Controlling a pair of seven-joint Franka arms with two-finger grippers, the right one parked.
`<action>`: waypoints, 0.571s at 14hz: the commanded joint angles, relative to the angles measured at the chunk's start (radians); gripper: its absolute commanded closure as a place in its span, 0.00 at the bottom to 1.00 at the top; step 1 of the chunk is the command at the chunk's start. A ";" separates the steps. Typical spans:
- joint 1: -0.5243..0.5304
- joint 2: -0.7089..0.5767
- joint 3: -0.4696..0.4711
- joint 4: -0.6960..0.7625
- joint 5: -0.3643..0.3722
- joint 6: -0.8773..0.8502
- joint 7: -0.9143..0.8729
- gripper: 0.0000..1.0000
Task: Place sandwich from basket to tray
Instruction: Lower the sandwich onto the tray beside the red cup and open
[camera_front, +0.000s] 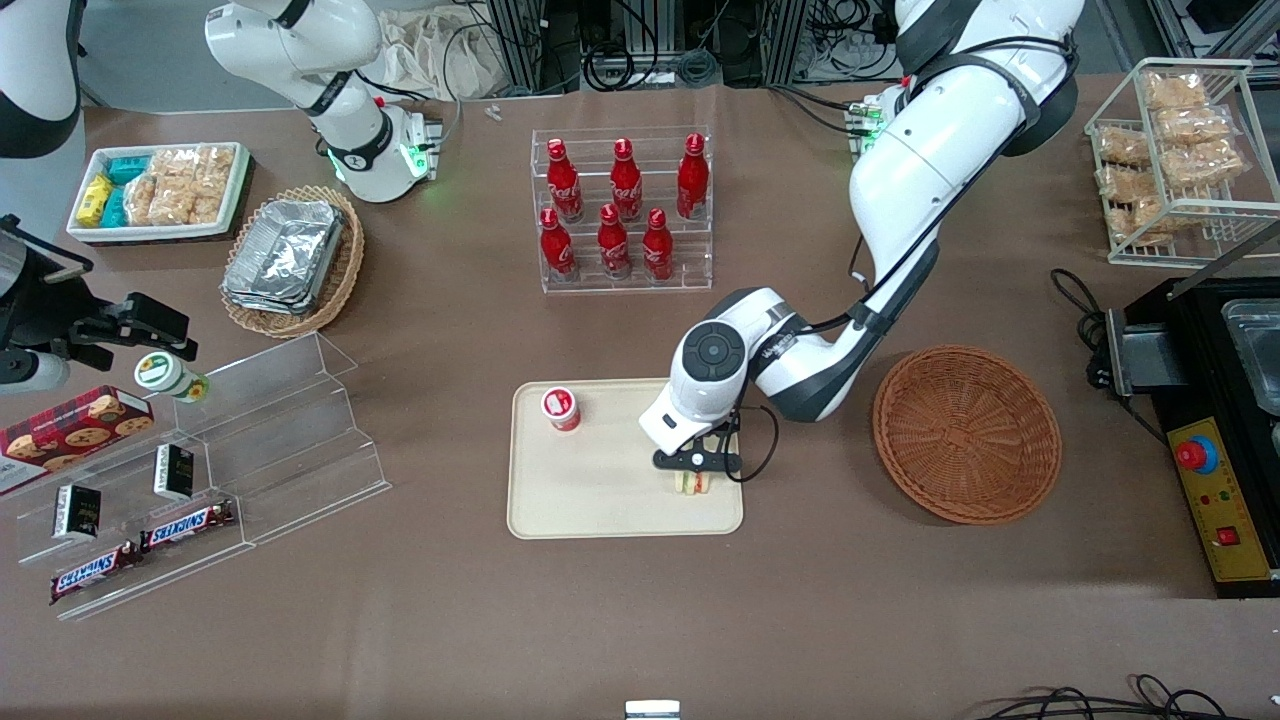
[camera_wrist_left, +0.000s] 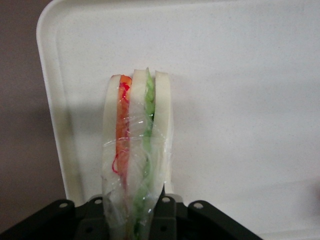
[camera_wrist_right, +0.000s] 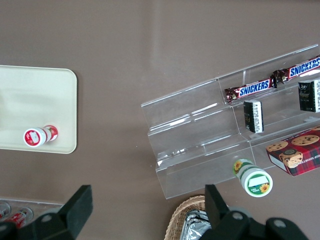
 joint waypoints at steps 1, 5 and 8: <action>-0.014 0.001 0.005 -0.005 0.009 -0.015 -0.028 0.00; -0.005 -0.028 0.003 0.007 0.005 -0.061 -0.029 0.00; 0.020 -0.063 0.003 0.018 -0.030 -0.093 -0.023 0.00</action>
